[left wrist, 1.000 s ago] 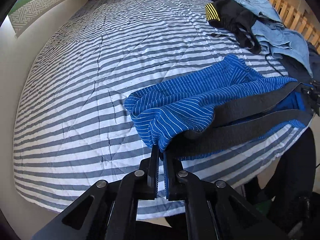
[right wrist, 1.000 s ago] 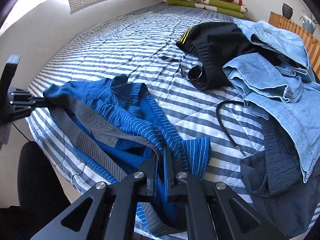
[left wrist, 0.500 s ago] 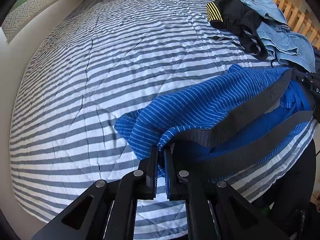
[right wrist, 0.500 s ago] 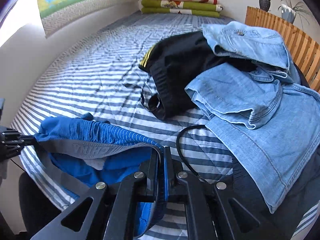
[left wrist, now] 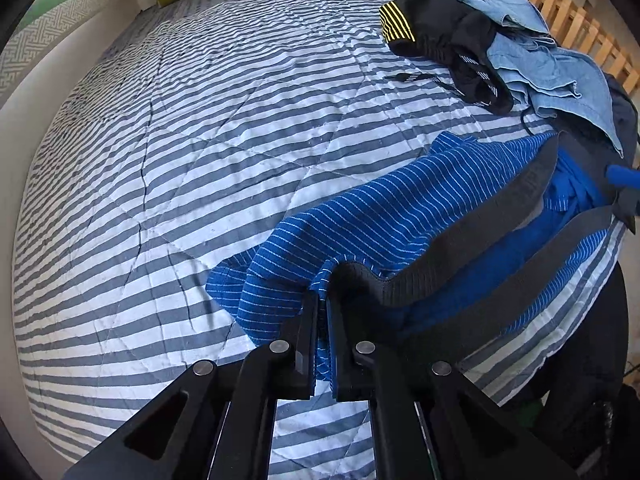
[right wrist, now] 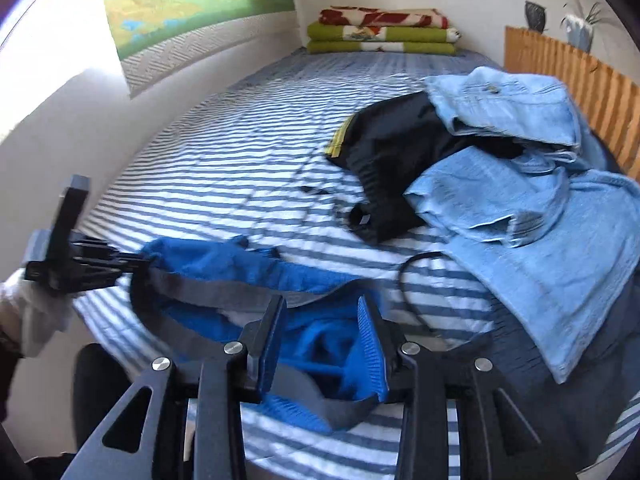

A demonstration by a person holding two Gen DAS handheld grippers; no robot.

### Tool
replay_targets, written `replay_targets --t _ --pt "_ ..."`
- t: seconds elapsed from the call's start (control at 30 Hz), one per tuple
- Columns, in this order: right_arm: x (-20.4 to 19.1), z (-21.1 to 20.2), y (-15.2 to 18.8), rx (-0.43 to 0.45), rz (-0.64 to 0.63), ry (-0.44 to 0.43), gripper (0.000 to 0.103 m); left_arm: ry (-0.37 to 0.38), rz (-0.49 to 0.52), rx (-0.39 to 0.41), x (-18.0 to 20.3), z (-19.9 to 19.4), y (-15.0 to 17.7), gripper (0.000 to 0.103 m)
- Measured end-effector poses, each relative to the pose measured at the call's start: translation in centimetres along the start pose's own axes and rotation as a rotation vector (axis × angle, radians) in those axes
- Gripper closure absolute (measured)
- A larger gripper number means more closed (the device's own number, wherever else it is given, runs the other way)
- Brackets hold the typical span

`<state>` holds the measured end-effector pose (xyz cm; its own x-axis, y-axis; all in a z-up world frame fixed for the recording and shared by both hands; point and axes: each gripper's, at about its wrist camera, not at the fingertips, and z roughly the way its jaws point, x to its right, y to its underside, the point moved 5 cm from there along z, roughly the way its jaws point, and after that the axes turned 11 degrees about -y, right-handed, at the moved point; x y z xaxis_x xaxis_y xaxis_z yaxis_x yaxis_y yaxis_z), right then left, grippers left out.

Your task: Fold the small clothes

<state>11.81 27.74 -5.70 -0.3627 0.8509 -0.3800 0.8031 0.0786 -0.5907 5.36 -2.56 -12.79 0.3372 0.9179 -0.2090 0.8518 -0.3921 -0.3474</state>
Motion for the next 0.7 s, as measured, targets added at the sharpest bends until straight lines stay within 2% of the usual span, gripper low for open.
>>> replay_targets --t 0.1,0.17,0.2,0.33,0.47,0.57,0.67,0.7 --pt "-3.8 4.2 0.6 -0.095 -0.028 -0.120 0.071 -0.004 -0.014 0.018 -0.7 -0.9 0.7 0.100" --pt "-6.3 7.8 1.1 -0.153 -0.057 -0.158 0.090 0.004 -0.033 0.029 -1.3 -1.6 1.0 0.100" --pt "-7.4 9.4 1.4 -0.175 -0.077 -0.169 0.093 0.007 -0.040 0.034 -1.6 -1.9 1.1 0.100" --pt "-9.6 15.2 1.5 -0.235 -0.080 -0.196 0.096 0.027 -0.050 0.044 -2.3 -2.8 1.4 0.100" --pt "-10.9 18.5 0.8 -0.214 -0.093 -0.193 0.096 0.037 -0.050 0.047 -2.5 -3.0 1.7 0.100" --pt "-11.4 19.1 -0.3 -0.164 -0.070 -0.226 0.096 0.011 -0.033 0.047 -2.7 -2.6 2.0 0.099" --pt "-12.1 17.6 -1.4 -0.087 -0.060 -0.282 0.096 -0.007 -0.004 0.046 -2.5 -2.2 2.2 0.095" --pt "-12.5 17.0 -1.9 -0.064 -0.082 -0.275 0.096 -0.018 0.004 0.053 -2.3 -2.2 2.2 0.086"
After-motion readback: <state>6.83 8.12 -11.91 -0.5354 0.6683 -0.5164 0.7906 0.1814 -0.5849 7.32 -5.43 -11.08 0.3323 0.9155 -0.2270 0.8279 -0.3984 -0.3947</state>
